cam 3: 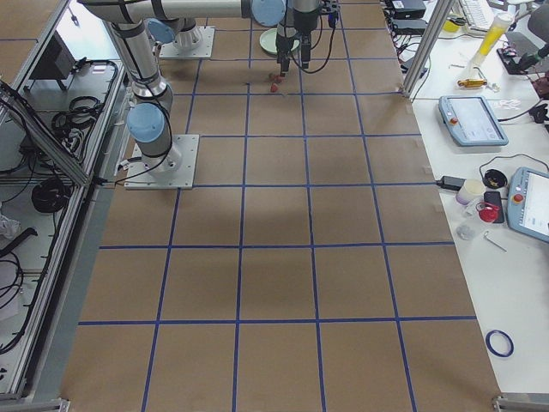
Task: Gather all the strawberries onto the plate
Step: 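Move the left gripper to the strawberry cluster and grasp one strawberry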
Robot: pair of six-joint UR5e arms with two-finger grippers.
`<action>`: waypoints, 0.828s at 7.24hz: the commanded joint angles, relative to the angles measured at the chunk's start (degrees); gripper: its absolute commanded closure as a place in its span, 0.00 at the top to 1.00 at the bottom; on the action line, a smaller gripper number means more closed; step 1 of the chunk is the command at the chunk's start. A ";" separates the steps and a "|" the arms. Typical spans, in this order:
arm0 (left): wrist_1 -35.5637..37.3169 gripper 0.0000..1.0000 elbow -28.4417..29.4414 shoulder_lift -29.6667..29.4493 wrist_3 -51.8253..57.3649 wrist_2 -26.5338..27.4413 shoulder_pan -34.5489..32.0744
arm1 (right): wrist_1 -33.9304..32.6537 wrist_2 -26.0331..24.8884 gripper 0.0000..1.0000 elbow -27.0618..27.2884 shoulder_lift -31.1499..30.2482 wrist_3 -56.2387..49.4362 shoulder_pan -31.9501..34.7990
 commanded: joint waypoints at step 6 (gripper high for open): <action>16.62 0.95 -6.73 -2.65 -48.21 -0.11 -3.09 | 0.17 -0.07 1.00 -0.01 0.01 -0.07 -0.08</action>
